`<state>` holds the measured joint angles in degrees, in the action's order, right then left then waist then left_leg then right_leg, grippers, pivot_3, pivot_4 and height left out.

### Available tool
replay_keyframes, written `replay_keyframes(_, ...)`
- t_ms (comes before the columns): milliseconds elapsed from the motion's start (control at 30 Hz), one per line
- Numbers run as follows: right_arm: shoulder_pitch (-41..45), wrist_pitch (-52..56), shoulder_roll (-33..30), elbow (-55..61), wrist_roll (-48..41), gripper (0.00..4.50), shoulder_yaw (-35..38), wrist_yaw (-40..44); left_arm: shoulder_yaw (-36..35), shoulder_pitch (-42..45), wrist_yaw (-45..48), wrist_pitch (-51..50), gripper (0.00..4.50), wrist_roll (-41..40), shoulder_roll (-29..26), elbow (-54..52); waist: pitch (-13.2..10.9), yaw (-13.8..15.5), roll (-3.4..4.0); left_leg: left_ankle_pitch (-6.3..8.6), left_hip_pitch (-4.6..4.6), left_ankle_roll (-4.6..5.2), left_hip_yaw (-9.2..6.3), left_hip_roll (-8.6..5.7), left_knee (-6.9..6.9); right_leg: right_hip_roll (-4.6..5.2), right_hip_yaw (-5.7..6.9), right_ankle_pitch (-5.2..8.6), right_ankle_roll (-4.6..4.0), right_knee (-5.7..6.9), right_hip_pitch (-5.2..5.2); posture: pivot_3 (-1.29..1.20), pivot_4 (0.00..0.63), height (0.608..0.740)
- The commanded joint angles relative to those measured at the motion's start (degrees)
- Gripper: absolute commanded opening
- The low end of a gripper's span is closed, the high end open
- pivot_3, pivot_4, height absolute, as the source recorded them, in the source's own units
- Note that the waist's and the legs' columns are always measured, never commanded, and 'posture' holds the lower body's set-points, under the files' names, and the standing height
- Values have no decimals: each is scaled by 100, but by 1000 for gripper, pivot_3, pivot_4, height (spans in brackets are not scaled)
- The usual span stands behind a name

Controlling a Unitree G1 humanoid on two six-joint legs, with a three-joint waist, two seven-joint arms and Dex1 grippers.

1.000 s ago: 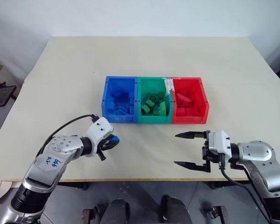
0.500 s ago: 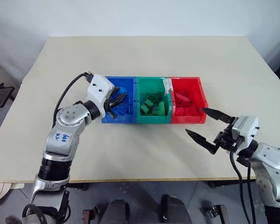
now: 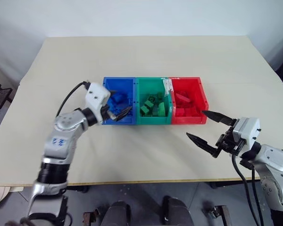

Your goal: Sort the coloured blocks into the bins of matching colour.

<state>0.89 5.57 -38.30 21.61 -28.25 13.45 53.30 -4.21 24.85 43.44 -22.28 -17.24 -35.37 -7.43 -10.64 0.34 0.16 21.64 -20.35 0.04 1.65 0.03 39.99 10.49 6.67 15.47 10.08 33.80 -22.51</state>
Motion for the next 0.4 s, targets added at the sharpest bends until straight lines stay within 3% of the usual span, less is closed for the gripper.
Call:
replay_keyframes(33, 11, -75, -266, -180, -127, 4500, -20, 521, -566, -493, 1110, 602, 4472, -315, -743, -20, 0, -12, 0, 0, 1, 0, 0, 0, 0, 0, 0, 0, 0, 0, 2, 0, 150, 740)
replay_keyframes(167, 116, -166, -531, -527, -129, 4500, -118, 1104, -989, -1626, 2013, 1182, 4472, -317, -1489, 335, -2, -35, 3, 2, 3, 2, 5, 0, -1, 2, -1, 0, 0, -6, 4, 0, 150, 740)
replay_keyframes(400, 378, -428, -534, -993, 37, 4500, -197, 1393, -1257, -1981, 1714, 1378, 4472, -482, -1288, 114, -4, 113, 1, 4, 0, 5, 6, 0, 11, 3, -3, 0, 0, -7, 8, 0, 150, 740)
